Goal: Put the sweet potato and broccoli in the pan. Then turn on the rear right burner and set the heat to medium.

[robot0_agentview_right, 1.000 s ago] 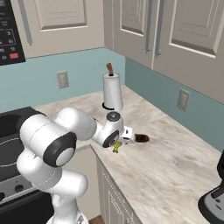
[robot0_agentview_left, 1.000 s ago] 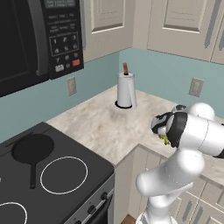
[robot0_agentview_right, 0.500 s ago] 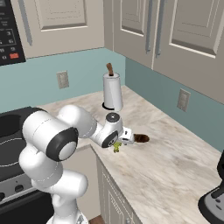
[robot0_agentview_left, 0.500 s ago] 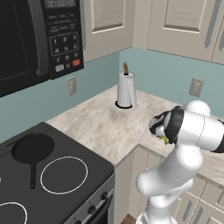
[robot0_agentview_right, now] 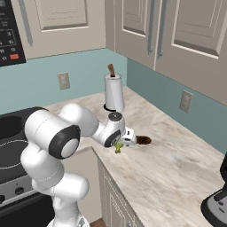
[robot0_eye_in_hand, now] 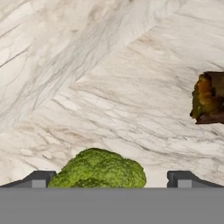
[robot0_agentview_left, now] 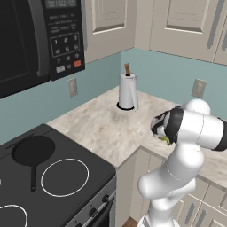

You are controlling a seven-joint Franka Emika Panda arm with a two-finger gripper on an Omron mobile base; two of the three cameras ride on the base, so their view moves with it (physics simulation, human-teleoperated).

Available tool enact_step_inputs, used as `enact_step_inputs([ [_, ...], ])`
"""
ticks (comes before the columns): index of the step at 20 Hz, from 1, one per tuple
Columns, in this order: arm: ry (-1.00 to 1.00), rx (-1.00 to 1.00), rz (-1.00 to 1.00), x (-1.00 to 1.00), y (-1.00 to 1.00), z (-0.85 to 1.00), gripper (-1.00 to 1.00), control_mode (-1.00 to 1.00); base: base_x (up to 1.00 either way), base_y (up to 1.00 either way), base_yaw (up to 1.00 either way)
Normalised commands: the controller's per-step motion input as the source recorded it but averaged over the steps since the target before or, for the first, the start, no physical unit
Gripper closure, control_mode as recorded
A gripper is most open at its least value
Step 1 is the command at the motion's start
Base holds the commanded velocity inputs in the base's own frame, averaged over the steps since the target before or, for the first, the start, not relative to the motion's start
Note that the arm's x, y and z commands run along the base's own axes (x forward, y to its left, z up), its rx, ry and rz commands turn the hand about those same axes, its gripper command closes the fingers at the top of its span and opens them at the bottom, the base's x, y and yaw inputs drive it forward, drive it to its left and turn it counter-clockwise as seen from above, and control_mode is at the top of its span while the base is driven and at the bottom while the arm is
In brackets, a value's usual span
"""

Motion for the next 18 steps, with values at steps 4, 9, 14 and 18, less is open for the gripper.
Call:
enact_step_inputs([
  [4,0.03,0.00,0.00,0.00,0.00,0.00,1.00,-1.00,0.00,0.00,0.00],
  [9,0.02,0.00,0.00,0.00,0.00,0.00,1.00,-1.00,0.00,0.00,0.00],
  [14,0.00,0.00,0.00,0.00,0.00,-0.01,1.00,-1.00,0.00,0.00,0.00],
  [18,-0.21,0.00,0.04,-0.37,0.16,0.28,1.00,-1.00,0.00,0.00,0.00],
])
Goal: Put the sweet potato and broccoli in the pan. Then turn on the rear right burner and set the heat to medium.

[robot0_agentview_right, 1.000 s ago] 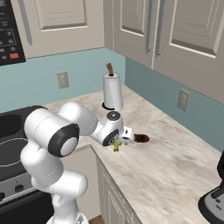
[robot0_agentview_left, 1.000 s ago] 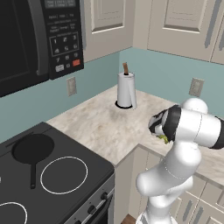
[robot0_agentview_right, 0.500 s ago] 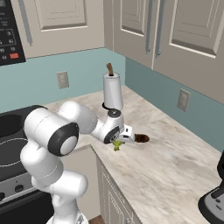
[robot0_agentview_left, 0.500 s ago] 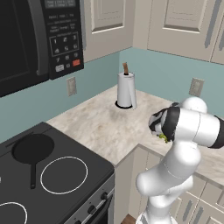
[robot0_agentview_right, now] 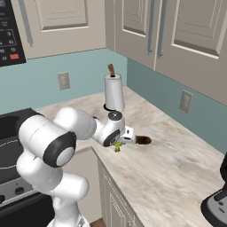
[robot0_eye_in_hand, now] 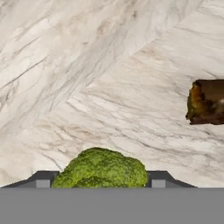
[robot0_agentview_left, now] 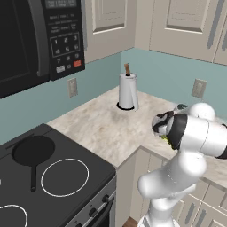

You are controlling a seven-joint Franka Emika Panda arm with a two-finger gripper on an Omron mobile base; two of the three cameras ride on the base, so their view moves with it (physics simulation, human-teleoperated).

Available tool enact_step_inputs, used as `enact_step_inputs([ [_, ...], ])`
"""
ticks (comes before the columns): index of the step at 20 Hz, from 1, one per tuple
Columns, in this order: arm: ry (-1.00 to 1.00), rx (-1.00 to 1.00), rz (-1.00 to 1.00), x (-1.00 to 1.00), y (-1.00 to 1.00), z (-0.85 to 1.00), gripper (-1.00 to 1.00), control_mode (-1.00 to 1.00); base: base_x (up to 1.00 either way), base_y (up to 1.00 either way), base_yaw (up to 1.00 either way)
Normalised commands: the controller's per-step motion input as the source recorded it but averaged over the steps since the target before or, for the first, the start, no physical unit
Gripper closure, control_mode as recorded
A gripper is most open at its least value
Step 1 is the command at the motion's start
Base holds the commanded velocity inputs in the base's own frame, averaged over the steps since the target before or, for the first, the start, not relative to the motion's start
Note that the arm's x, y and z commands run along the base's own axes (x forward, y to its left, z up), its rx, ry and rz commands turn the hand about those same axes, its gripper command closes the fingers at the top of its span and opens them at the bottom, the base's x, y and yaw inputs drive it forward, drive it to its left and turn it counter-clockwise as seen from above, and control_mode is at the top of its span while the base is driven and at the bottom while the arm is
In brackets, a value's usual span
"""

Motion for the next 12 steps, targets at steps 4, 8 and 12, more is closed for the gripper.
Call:
enact_step_inputs([
  [4,-0.07,0.00,0.05,-0.49,0.44,0.88,1.00,-1.00,0.00,0.00,0.00],
  [8,0.00,-0.01,0.05,-0.49,0.77,0.82,1.00,-1.00,0.00,0.00,0.00],
  [12,0.05,-0.02,0.08,-0.14,0.98,0.63,1.00,-1.00,0.00,0.00,0.00],
])
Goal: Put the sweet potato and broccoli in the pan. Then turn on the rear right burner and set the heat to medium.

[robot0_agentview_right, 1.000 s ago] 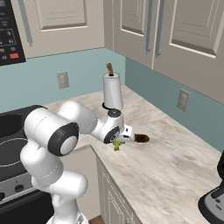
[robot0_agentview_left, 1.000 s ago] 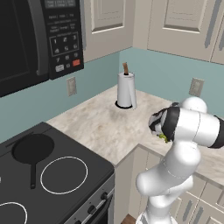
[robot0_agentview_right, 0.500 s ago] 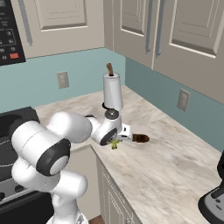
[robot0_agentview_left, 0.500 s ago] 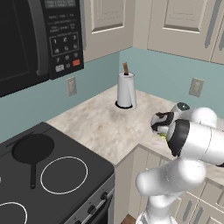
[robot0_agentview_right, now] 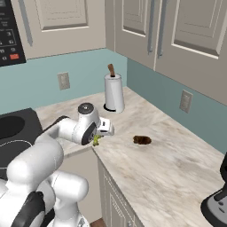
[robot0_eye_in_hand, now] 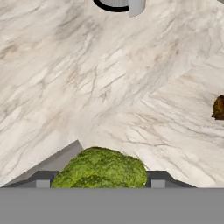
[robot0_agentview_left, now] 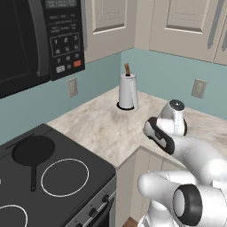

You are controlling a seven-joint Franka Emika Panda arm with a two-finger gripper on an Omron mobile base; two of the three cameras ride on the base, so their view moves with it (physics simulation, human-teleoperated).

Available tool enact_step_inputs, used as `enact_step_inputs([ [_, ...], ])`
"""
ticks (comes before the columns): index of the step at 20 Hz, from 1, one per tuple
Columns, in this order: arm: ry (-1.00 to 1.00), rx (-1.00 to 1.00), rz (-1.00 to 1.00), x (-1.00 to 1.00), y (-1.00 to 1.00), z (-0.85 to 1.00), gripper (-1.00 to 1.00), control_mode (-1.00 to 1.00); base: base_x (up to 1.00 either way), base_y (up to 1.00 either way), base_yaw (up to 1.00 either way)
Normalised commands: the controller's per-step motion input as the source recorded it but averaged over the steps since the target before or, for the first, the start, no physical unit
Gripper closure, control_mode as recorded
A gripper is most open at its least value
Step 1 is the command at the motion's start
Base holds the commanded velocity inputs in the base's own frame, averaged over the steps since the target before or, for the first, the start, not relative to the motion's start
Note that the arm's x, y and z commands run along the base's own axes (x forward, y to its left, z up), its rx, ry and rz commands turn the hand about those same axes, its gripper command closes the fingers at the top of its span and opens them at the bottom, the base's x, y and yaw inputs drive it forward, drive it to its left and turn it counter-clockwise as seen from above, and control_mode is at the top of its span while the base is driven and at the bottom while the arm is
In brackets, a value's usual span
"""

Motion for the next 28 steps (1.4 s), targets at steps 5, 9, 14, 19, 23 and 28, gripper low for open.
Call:
enact_step_inputs([
  [5,0.00,0.00,0.17,0.01,0.84,0.11,1.00,-1.00,0.00,0.00,0.00],
  [9,-0.08,0.08,0.29,0.21,0.76,0.04,1.00,-1.00,0.00,0.00,0.00],
  [14,-0.06,0.08,0.36,0.28,0.97,0.03,1.00,-1.00,0.00,0.00,0.00],
  [19,0.00,0.04,0.33,0.43,1.00,0.30,1.00,-1.00,0.00,0.00,0.00],
  [23,0.02,-0.01,0.23,0.13,1.00,0.56,1.00,-1.00,0.00,0.00,0.00],
  [28,0.18,-0.13,0.15,0.00,0.80,0.41,1.00,-1.00,0.00,0.00,0.00],
])
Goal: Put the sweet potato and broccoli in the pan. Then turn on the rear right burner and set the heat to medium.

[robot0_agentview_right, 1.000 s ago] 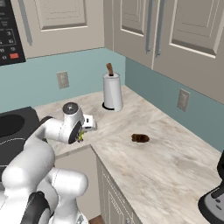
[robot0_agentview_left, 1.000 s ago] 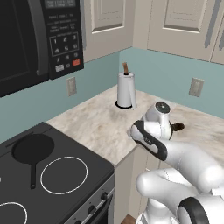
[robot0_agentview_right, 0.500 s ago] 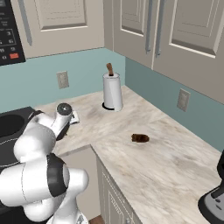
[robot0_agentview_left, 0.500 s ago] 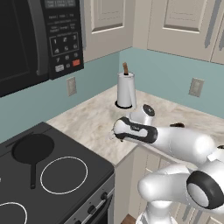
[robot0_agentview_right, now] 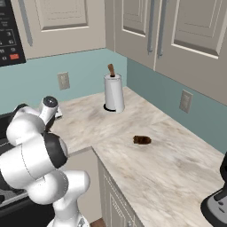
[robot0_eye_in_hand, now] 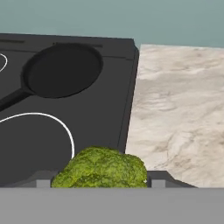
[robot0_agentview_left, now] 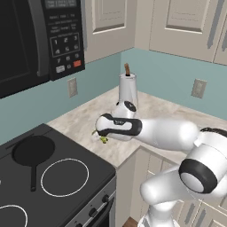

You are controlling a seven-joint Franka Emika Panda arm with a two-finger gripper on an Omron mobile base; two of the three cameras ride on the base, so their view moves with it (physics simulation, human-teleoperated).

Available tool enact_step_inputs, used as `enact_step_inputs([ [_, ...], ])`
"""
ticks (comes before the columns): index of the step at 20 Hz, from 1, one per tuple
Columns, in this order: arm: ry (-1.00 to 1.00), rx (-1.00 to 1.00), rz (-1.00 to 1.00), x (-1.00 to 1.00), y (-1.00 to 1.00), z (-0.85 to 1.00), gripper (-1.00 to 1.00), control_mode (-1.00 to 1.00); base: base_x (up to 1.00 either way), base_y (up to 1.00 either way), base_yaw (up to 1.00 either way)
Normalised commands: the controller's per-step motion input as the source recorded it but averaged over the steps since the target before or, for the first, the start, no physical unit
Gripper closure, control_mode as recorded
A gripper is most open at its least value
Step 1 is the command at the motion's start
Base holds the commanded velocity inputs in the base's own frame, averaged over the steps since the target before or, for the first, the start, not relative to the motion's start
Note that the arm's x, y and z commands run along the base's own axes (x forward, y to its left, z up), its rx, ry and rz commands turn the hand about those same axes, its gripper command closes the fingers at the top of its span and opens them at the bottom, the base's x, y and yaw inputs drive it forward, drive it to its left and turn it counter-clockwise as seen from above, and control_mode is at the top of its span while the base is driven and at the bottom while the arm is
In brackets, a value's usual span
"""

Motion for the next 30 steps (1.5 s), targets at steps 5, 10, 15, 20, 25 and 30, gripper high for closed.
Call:
enact_step_inputs([
  [5,0.05,-0.14,0.04,-0.01,0.16,-0.12,1.00,-1.00,0.00,0.00,0.00],
  [10,-0.03,-0.01,0.03,0.00,0.08,-0.01,1.00,-1.00,0.00,0.00,0.00],
  [15,-0.08,0.00,0.07,0.01,0.52,0.00,1.00,-1.00,0.00,0.00,0.00],
  [20,-0.08,0.00,0.08,0.00,0.67,0.00,1.00,-1.00,0.00,0.00,0.00],
  [25,-0.08,0.00,0.07,0.00,0.59,0.00,1.00,-1.00,0.00,0.00,0.00],
  [30,-0.06,0.00,0.06,0.00,0.53,0.01,1.00,-1.00,0.00,0.00,0.00],
])
